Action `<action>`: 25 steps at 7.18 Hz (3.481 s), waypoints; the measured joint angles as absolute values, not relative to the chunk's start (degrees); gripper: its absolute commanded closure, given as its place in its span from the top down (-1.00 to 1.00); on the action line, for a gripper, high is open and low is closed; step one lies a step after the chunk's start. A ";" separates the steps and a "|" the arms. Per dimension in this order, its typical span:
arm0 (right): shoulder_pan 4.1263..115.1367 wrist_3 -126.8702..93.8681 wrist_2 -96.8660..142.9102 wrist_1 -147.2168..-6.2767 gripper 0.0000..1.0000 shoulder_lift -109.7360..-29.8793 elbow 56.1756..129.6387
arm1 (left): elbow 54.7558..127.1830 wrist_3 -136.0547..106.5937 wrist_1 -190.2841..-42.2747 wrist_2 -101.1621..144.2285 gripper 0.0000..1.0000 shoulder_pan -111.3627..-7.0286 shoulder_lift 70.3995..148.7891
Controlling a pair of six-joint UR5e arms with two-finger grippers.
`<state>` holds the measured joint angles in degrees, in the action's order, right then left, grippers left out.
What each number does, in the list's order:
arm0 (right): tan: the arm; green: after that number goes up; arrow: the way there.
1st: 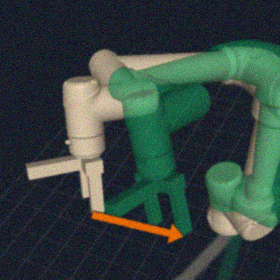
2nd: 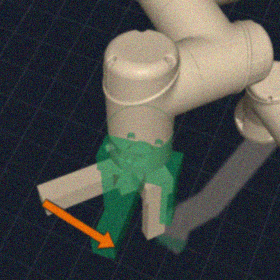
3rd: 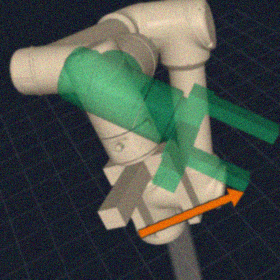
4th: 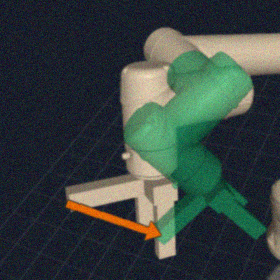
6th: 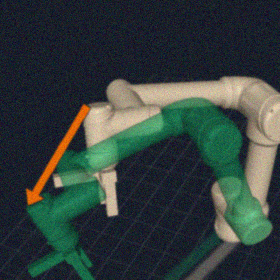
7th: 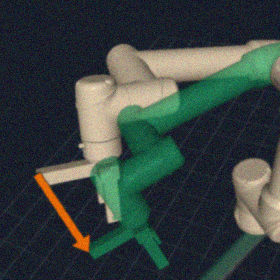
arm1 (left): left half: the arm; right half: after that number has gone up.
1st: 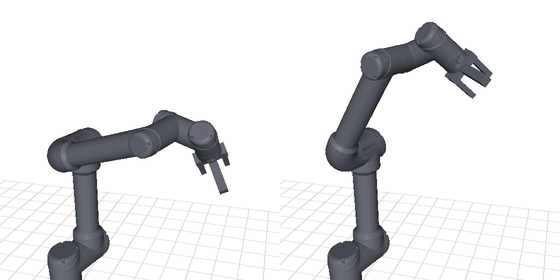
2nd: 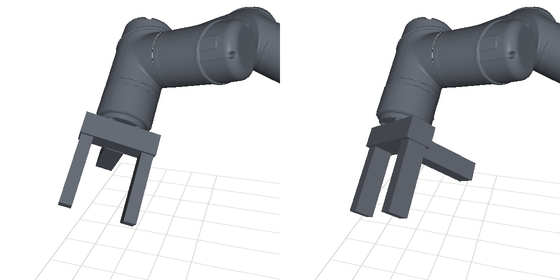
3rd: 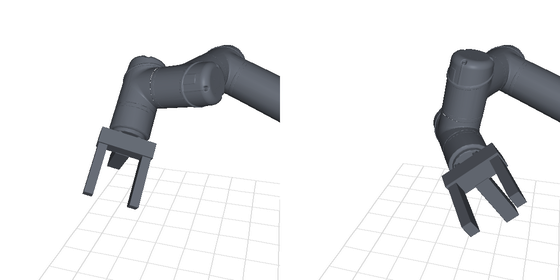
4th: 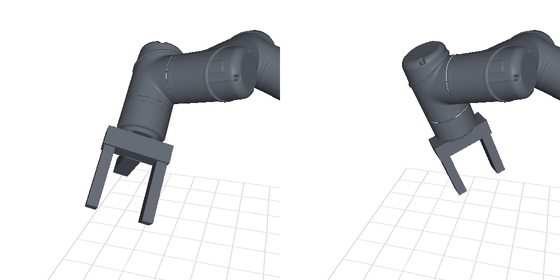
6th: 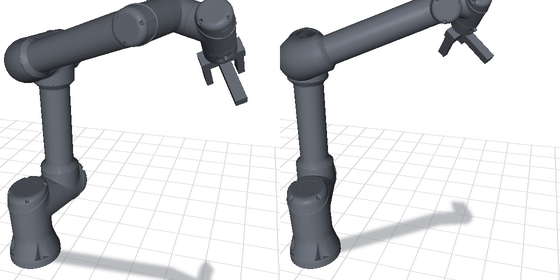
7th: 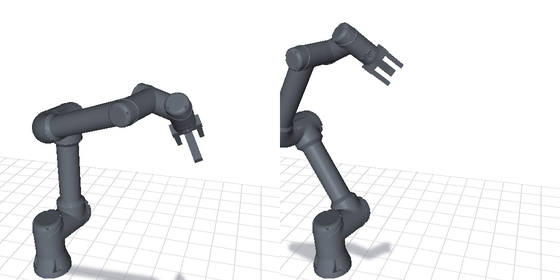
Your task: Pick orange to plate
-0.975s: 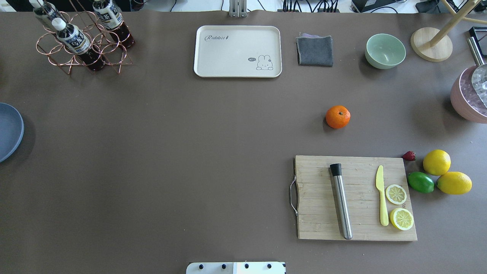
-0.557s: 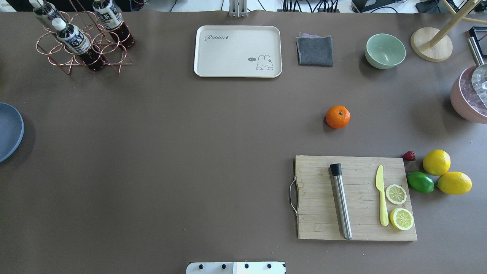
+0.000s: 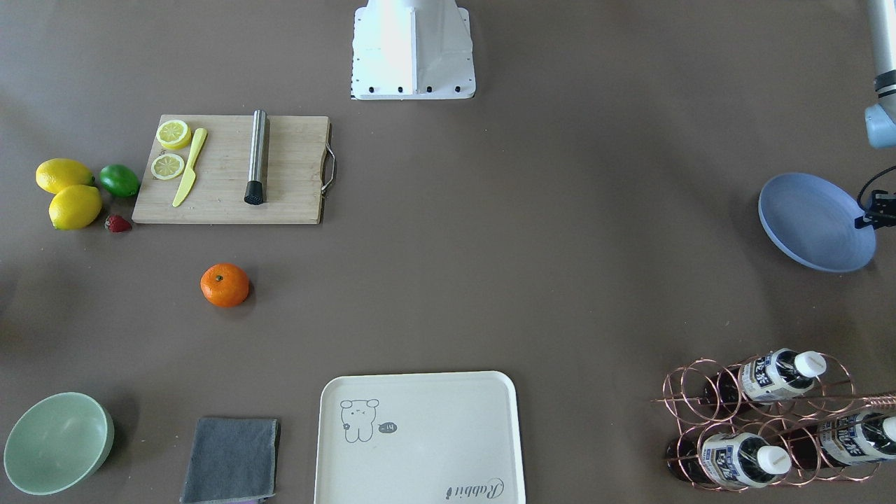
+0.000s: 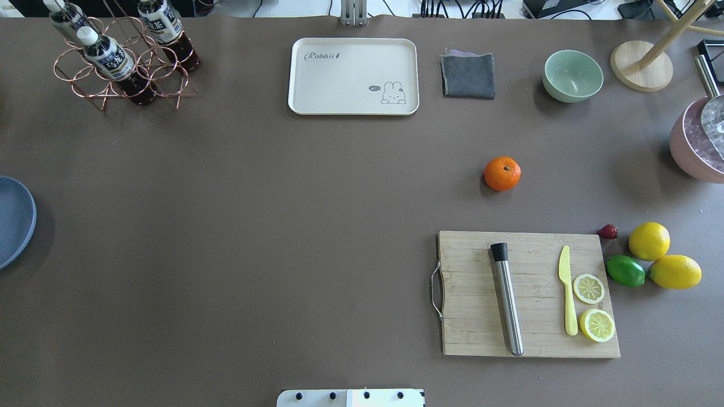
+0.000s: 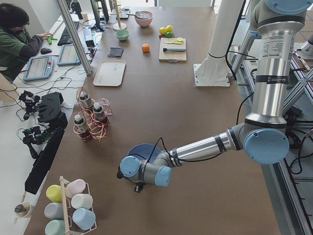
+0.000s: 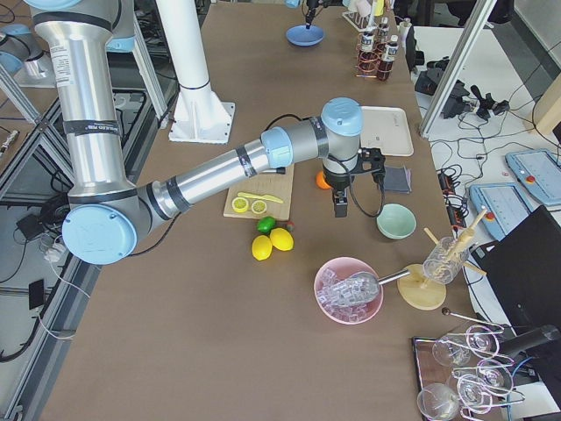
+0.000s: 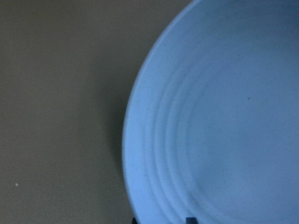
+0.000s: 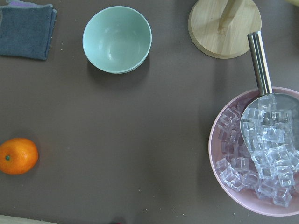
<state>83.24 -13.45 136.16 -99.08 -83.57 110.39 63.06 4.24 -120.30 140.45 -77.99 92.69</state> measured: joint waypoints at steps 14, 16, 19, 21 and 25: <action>74.74 -25.07 136.13 -97.38 1.00 -81.62 110.60 | 107.77 -71.70 -115.52 129.31 -1.00 -46.33 106.93; 70.33 -33.31 134.22 -92.55 1.00 -81.34 110.37 | 105.74 -79.52 -115.41 117.80 -1.00 -34.86 112.76; 66.47 -37.67 132.51 -90.29 1.00 -81.27 110.14 | 102.42 -83.64 -115.42 106.72 -1.00 -25.05 116.54; 65.62 -37.86 132.38 -90.19 1.00 -81.23 109.83 | 99.46 -83.90 -115.48 104.08 -1.00 -23.50 118.39; 65.30 -38.30 132.50 -90.18 1.00 -81.21 109.79 | 95.62 -83.58 -115.91 103.60 0.96 -27.05 119.35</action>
